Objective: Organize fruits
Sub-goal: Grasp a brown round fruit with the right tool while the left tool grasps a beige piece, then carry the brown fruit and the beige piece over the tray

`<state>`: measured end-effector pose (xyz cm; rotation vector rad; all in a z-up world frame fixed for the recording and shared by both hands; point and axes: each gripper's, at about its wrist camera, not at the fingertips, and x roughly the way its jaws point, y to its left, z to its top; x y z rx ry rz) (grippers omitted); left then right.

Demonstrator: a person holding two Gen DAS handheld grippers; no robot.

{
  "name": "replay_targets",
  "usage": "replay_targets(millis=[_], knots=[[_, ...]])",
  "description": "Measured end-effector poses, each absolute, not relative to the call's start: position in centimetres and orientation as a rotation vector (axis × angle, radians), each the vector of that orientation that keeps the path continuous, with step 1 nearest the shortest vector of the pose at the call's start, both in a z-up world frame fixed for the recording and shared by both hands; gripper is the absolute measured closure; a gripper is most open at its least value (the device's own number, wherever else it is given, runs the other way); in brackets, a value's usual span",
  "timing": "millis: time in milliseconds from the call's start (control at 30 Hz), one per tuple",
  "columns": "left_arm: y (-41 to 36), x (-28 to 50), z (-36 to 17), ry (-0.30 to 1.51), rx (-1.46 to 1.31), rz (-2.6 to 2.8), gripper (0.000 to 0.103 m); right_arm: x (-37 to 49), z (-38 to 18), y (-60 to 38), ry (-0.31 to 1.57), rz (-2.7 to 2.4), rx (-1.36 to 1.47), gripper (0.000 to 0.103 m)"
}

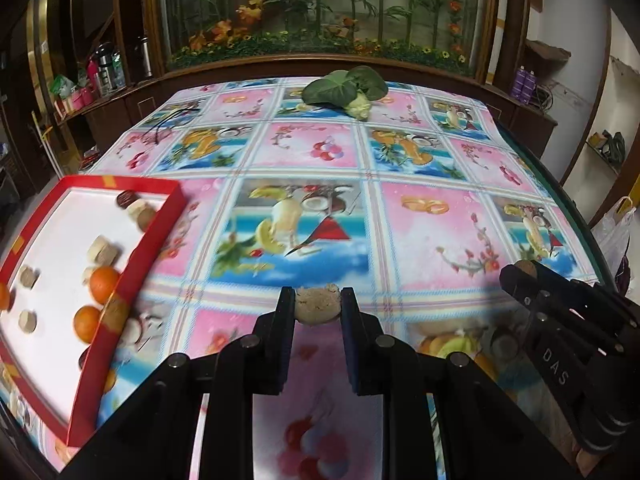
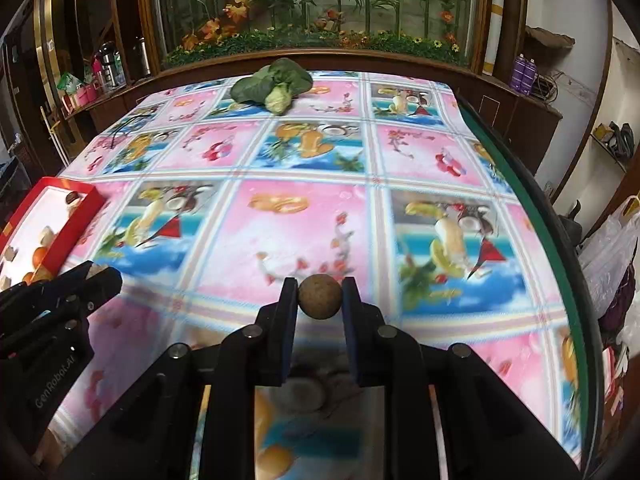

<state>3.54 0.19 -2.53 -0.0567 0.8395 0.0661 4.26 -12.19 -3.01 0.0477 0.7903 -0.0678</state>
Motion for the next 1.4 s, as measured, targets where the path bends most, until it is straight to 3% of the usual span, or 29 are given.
replay_targets(millis=[1400], knots=[[3.7, 0.8, -2.1, 0.812, -0.074, 0.154, 0.082, 2.6, -3.2, -7.8, 0.755, -0.019, 0.069, 0.079]])
